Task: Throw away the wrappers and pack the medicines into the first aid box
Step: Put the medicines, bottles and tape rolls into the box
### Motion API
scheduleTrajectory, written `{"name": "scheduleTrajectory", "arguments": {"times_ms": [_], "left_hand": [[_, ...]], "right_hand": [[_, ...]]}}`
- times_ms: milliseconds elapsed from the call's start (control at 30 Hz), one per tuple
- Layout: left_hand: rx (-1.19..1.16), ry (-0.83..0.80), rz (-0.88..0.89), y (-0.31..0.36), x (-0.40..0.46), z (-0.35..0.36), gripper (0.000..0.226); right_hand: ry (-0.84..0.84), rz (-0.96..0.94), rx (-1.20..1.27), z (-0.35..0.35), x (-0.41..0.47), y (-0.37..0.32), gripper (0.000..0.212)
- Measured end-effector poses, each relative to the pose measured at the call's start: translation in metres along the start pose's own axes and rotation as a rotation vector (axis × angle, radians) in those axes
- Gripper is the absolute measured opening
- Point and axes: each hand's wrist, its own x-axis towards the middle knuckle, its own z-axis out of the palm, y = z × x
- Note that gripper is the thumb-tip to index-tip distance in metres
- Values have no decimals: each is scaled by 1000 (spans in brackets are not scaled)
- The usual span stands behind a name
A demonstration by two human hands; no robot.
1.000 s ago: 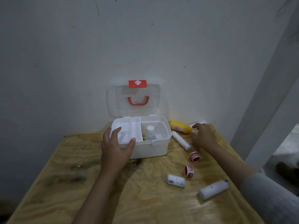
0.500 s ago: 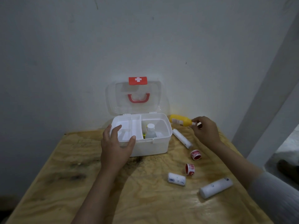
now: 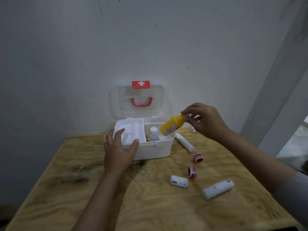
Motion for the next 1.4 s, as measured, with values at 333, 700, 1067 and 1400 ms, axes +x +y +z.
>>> {"name": "scheduleTrajectory", "arguments": {"times_ms": [333, 700, 1067, 1400], "left_hand": [[3, -14, 1, 0, 0, -2, 60], [4, -10, 2, 2, -1, -3, 61], [8, -3, 0, 2, -1, -2, 61], [27, 6, 7, 2, 0, 0, 62]], "right_hand": [[-313, 123, 89, 42, 19, -11, 15], [-394, 172, 164, 40, 7, -14, 22], [-253, 569, 22, 44, -53, 47, 30], [-420, 614, -16, 62, -55, 58, 26]]}}
